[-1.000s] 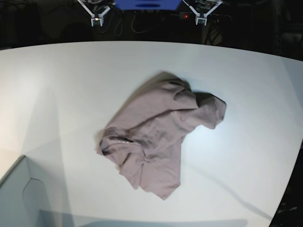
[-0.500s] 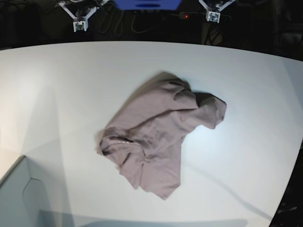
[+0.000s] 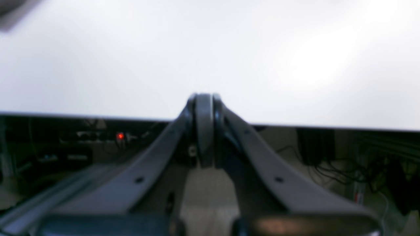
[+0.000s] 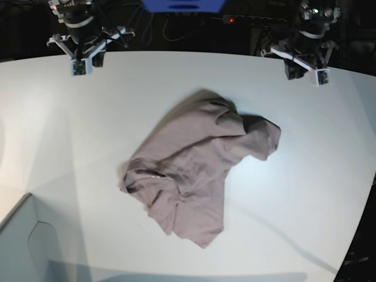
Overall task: Layout the t-shirt on the table in an organized manner, then fold the t-shirt properly
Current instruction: 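Lower the left gripper onto the crumpled mauve t-shirt and grasp it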
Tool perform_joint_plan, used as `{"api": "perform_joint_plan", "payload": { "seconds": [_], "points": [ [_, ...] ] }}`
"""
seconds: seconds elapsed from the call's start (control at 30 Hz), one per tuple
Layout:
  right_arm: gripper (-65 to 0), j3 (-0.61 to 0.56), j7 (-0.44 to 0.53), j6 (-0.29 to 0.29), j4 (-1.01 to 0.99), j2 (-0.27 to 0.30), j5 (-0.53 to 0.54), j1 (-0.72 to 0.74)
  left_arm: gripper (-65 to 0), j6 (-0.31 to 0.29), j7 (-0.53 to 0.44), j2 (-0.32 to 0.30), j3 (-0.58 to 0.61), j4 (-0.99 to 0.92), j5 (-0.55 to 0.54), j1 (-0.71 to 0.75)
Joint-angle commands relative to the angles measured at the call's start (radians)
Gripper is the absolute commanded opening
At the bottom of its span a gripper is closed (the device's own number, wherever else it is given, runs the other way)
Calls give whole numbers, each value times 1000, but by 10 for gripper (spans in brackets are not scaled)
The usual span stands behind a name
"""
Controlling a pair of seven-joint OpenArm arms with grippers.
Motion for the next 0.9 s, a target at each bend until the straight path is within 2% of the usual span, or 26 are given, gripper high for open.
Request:
{"api": "perform_joint_plan", "payload": {
  "seconds": [0.0,0.07,0.2,0.3,0.4,0.63,0.87],
  "points": [
    [-650,2,-10,3,17,1,0,1,-487,-3,-2,-2,-7,18,-12,-27],
    [-616,0,-52,3,19,1,0,22,-391,-3,29,-2,-23,16,-22,-83],
    [-524,0,-61,4,16,3,0,27,-235,-3,43,0,-32,-27,-22,-188],
    [-468,0,-61,4,16,4,0,27,-168,-3,41,6,-30,-74,-22,-270],
    [-444,0,-66,4,14,4,0,27,-150,-3,40,9,-27,-108,-22,-350],
    [-443,2,-69,4,-3,0,0,22,-150,-1,41,29,-24,-271,-22,-540],
    [-443,3,-69,4,-7,-5,1,7,-150,-1,35,21,111,-446,-19,-669]
  ]
}}
